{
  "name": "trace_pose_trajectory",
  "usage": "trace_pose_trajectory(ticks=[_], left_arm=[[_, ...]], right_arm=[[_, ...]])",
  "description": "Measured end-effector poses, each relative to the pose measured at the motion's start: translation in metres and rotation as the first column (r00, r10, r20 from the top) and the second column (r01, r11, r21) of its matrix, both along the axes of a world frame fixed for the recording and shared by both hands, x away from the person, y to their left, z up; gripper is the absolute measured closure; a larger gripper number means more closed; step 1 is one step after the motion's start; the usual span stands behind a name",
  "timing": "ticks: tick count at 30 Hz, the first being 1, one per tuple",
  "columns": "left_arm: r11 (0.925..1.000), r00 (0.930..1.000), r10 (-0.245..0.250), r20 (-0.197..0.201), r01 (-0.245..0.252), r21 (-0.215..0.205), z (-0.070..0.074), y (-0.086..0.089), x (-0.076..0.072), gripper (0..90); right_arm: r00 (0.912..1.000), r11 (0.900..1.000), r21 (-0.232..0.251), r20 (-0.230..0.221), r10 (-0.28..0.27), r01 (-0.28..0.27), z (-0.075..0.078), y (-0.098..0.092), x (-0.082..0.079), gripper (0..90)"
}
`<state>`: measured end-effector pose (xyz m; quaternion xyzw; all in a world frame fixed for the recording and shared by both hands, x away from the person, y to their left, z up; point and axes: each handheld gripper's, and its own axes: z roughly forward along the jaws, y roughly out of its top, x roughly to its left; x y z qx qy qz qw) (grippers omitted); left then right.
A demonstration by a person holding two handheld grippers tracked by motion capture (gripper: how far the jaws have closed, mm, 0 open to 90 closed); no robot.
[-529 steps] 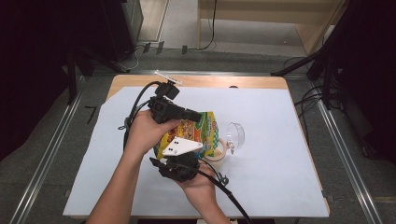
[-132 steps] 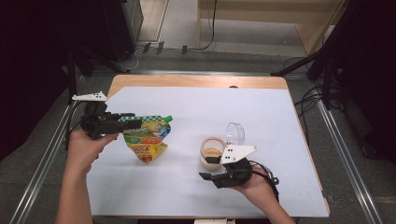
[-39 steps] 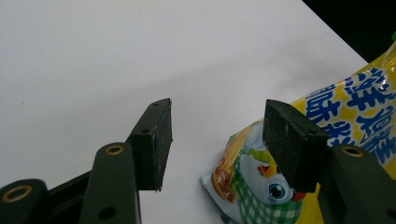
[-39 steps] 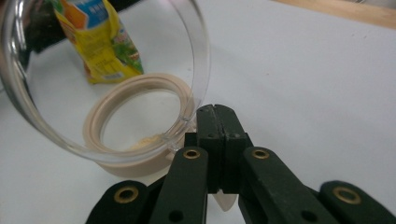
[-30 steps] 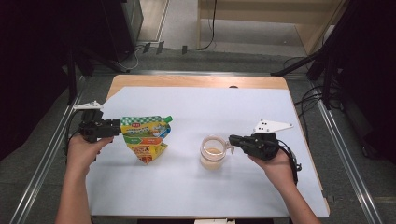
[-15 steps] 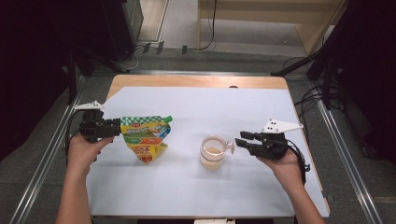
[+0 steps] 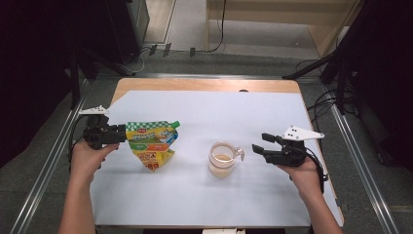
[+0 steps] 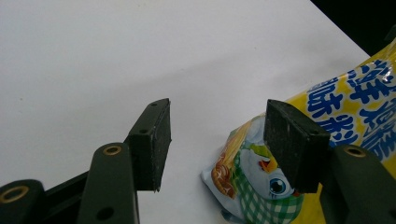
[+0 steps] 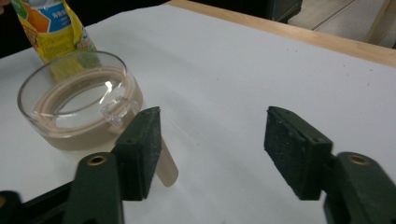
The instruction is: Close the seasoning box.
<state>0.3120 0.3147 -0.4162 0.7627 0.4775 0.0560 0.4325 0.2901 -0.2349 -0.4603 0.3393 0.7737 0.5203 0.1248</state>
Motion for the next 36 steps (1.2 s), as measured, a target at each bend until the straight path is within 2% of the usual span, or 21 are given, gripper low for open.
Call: trace_pose_trajectory(ticks=[5, 9, 16, 30, 33, 36], left_arm=[[1.0, 0.9999, -0.006, -0.008, 0.006, 0.002, -0.002, -0.001, 0.001, 42.0], [1.0, 1.0, 0.0, -0.008, 0.0, -0.001, -0.003, -0.001, 0.001, 41.9], [1.0, 0.9999, -0.002, -0.011, 0.002, -0.001, -0.004, -0.001, 0.001, 41.8], [0.9999, 0.9997, -0.006, -0.024, 0.006, 0.011, -0.01, 0.0, 0.004, 41.2], [0.9991, 0.9993, 0.031, -0.023, -0.031, 0.028, -0.013, 0.0, 0.004, 43.7], [0.9969, 0.9974, 0.073, -0.005, -0.072, 0.03, -0.016, 0.0, 0.005, 44.6]], right_arm=[[0.9999, 1.0, -0.015, -0.01, 0.006, -0.006, -0.004, -0.001, 0.001, 31.4], [0.9998, 1.0, -0.025, -0.006, -0.017, 0.017, -0.01, -0.004, 0.003, 29.5], [0.997, 0.997, -0.032, -0.039, -0.067, 0.066, -0.019, -0.015, 0.009, 27.6], [0.9875, 0.987, -0.066, -0.055, -0.147, 0.144, -0.027, -0.027, 0.016, 27.6], [0.9864, 0.987, -0.067, -0.059, -0.153, 0.149, -0.029, -0.028, 0.016, 27.2], [0.9851, 0.986, -0.066, -0.064, -0.16, 0.156, -0.03, -0.028, 0.017, 26.9]])
